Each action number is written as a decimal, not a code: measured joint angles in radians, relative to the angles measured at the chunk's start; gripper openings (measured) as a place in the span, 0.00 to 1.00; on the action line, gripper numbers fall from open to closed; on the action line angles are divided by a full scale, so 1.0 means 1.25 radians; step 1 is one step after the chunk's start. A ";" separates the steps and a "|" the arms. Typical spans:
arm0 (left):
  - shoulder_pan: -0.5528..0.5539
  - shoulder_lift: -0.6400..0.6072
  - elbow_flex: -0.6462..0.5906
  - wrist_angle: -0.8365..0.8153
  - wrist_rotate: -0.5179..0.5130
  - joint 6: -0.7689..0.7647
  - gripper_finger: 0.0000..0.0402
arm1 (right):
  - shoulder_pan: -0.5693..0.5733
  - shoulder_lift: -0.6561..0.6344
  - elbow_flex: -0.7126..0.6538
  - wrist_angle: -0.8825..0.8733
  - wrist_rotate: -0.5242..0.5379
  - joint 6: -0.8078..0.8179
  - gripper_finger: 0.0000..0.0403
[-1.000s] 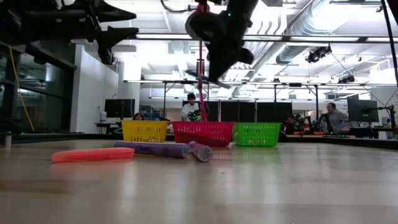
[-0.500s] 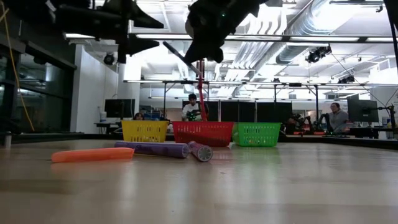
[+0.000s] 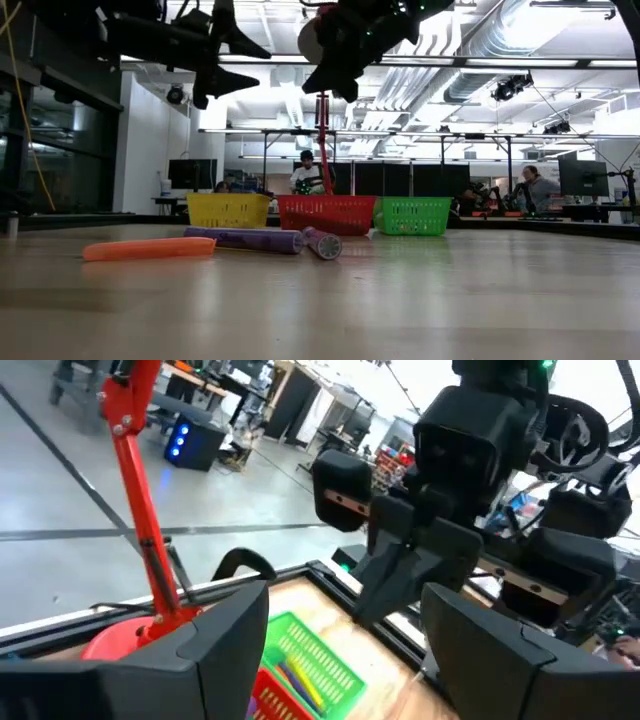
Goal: Pick & Place Markers
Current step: Put the blue marker pen into the yellow bin
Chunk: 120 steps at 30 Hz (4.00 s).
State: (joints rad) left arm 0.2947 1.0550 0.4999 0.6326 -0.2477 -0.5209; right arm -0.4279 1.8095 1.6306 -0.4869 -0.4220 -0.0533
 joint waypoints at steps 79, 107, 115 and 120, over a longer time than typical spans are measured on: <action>0.430 0.674 0.876 -1.311 0.154 1.060 0.65 | -0.151 -0.322 -0.376 -0.199 0.163 -0.044 0.00; 0.408 0.756 0.874 -1.175 0.175 1.489 0.65 | -0.150 -0.322 -0.376 -0.215 0.148 -0.062 0.00; 0.420 0.801 0.873 -1.207 0.199 1.486 0.65 | -0.150 -0.322 -0.376 -0.226 0.146 -0.068 0.00; 0.432 0.804 0.873 -1.204 0.238 1.510 0.65 | -0.150 -0.322 -0.376 -0.226 0.146 -0.069 0.00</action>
State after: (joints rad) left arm 0.8341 2.0594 1.5913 -0.8727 0.0503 1.3669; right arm -0.6155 1.4067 1.1610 -0.7692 -0.2390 -0.1390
